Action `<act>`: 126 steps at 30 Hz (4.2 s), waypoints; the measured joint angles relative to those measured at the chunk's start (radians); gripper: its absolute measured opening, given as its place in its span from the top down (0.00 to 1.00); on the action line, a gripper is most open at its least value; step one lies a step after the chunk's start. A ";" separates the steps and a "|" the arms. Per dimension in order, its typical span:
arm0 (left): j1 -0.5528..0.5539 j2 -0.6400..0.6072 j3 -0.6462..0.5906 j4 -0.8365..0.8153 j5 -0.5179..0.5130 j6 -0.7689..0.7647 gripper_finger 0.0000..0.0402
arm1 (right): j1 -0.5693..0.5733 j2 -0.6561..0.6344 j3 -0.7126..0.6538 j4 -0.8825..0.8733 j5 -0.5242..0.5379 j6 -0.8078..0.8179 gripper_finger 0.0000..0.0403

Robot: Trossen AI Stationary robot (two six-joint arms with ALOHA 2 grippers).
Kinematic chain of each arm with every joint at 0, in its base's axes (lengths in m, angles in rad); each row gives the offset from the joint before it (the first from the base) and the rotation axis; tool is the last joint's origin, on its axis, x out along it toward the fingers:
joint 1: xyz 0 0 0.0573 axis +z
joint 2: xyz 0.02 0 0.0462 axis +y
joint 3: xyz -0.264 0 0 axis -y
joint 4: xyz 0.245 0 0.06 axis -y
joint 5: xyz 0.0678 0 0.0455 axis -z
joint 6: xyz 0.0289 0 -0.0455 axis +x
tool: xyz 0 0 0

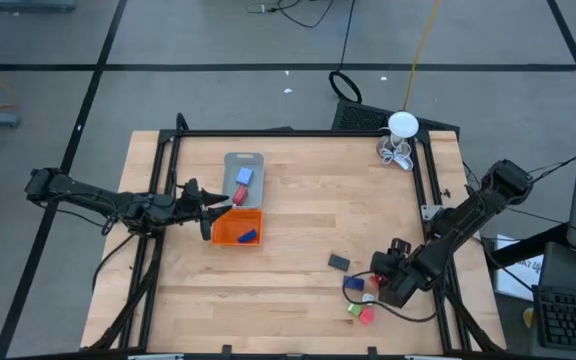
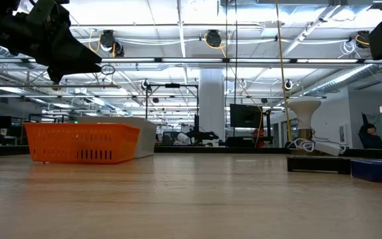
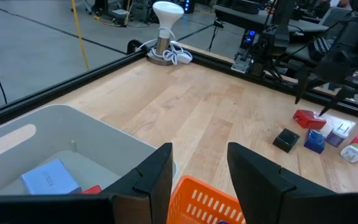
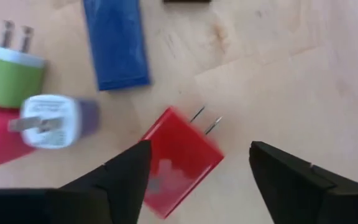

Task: Pick & Place Office items
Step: Put the red charger adapter into the gray bin

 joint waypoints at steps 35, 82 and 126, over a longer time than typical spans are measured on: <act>0.000 0.000 0.000 0.000 0.000 0.000 0.61 | 0.016 0.011 -0.179 0.241 -0.110 -0.188 0.28; 0.000 0.000 0.000 0.000 0.000 0.000 0.61 | 0.000 0.013 -0.183 0.244 0.166 -0.624 0.22; 0.000 0.000 0.000 0.000 0.000 0.000 0.61 | -0.029 0.013 -0.182 0.330 -0.066 -0.535 0.22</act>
